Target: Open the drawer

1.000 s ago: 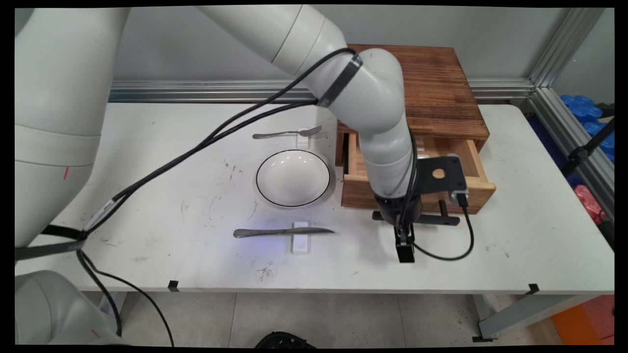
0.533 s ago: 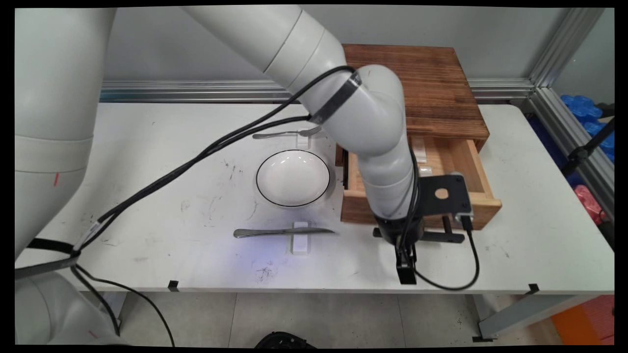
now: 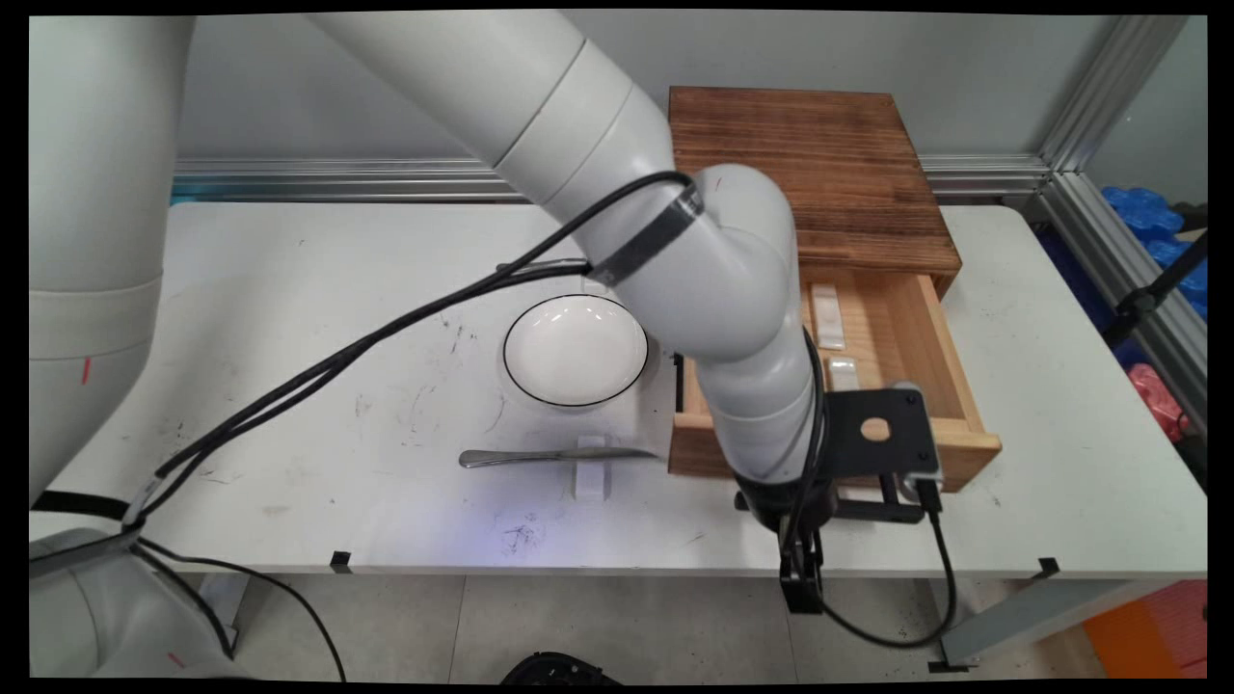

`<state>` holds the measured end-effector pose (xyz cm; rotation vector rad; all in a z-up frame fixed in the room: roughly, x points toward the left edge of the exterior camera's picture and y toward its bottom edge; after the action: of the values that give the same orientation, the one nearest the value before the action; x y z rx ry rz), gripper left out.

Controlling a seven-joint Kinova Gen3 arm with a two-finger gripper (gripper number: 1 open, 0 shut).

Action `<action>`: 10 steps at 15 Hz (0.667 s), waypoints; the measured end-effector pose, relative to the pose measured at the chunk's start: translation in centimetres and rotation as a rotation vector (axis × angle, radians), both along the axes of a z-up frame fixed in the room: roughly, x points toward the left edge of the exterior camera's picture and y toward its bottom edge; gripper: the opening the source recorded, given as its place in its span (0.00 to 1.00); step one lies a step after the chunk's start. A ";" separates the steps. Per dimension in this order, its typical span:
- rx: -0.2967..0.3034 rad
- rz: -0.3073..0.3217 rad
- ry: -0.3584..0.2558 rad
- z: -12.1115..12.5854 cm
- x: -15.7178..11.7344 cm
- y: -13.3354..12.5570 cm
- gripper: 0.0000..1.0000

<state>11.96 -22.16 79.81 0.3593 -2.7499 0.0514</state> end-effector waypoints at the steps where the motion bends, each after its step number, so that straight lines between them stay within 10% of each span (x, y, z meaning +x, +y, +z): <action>1: 0.001 -0.002 0.001 0.0 -0.1 0.5 1.00; 10: 0.013 -0.010 0.016 0.4 -0.4 3.9 1.00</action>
<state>11.51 -18.23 80.17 0.3482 -2.7376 0.0287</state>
